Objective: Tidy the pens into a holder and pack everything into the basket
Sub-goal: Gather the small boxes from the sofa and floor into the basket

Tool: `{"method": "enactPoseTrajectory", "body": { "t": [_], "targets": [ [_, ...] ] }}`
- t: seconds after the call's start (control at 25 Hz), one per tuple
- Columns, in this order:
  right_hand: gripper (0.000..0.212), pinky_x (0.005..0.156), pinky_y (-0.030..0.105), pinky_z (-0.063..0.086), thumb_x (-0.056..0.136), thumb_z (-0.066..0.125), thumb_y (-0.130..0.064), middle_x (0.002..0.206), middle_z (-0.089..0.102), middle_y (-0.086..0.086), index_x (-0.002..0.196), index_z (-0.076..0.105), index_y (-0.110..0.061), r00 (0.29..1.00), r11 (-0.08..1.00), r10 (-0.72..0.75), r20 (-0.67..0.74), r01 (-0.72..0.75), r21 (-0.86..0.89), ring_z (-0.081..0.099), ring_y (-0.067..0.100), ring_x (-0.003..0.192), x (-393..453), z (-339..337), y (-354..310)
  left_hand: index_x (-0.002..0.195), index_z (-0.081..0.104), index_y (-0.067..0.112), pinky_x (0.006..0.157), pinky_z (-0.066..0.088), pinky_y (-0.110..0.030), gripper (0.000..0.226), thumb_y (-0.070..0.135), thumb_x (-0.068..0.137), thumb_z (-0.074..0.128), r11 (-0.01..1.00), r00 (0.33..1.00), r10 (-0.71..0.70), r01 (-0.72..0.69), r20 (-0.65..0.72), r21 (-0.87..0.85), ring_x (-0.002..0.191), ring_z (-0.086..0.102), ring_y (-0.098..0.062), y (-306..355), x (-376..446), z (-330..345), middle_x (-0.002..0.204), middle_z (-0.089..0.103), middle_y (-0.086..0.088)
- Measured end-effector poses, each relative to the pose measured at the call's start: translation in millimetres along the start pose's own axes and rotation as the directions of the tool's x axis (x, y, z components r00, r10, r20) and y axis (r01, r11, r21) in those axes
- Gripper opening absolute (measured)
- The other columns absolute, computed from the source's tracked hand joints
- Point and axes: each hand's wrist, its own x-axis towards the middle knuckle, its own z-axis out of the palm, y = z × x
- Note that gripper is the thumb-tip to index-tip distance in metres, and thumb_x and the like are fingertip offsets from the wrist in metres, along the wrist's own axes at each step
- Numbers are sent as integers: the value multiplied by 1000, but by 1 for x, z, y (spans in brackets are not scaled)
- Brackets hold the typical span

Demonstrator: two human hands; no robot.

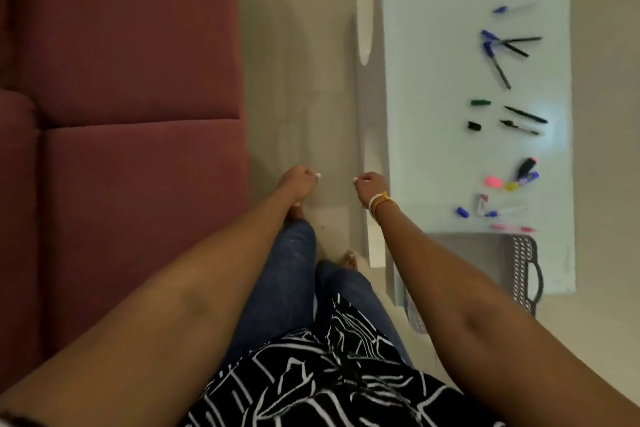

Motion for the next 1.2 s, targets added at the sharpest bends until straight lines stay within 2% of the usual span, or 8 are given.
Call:
{"method": "enactPoseTrajectory", "body": {
  "t": [0.24,0.4,0.52,0.6,0.8,1.0,1.12,1.2],
  "targets": [
    [23,81,38,48,89,54,-27,110,69,13,104,65,-13,981,982,-162,103,170,-82,57,25,90,22,57,-171,71,51,14,74,41,-36,23,14,94,50,968,986,-26,-17,-165,-251,76,54,-25,23,46,-150,82,56,-14],
    [24,92,41,48,89,54,-29,109,70,14,101,66,-12,940,928,-269,212,312,-204,60,28,94,48,93,-289,78,56,13,60,45,-39,21,19,96,47,936,958,-86,-16,-272,-352,62,58,-18,52,67,-240,82,56,-12],
    [29,98,45,46,72,50,-51,100,72,9,72,62,-25,909,838,-305,282,398,-375,63,32,102,102,121,-370,92,57,17,58,46,-29,16,28,96,46,924,942,-154,31,-297,-382,77,57,-24,74,97,-298,93,60,-11],
    [33,96,50,48,68,48,-57,102,72,8,76,62,-27,899,808,-295,324,416,-418,62,33,104,138,136,-419,104,60,14,64,47,-30,23,29,96,44,911,928,-196,52,-318,-410,83,59,-28,93,117,-331,100,62,-11],
    [14,92,43,47,92,53,-24,113,68,20,87,64,-16,844,780,-292,449,482,-400,62,30,98,141,140,-563,115,60,13,74,50,-38,30,29,96,43,800,891,-352,127,-286,-587,84,60,-27,155,149,-396,102,63,-12],
    [21,89,43,50,92,54,-21,88,69,17,77,66,-13,790,711,-301,534,559,-427,62,30,88,161,166,-667,113,61,14,69,46,-33,29,27,95,43,734,885,-378,107,-273,-671,83,58,-25,201,187,-447,112,66,-16],
    [23,66,35,50,92,55,-23,77,66,10,97,70,-6,783,714,-298,547,563,-416,62,27,75,183,192,-727,112,61,14,66,47,-32,29,26,95,41,692,887,-388,101,-250,-715,81,60,-26,214,218,-481,107,67,-15],
    [18,60,29,45,92,55,-24,76,65,9,87,68,-13,780,720,-307,545,565,-403,60,22,65,192,214,-770,107,60,17,58,44,-27,25,25,95,41,667,879,-388,61,-277,-742,71,58,-22,219,240,-510,95,65,-9]
  ]
}}
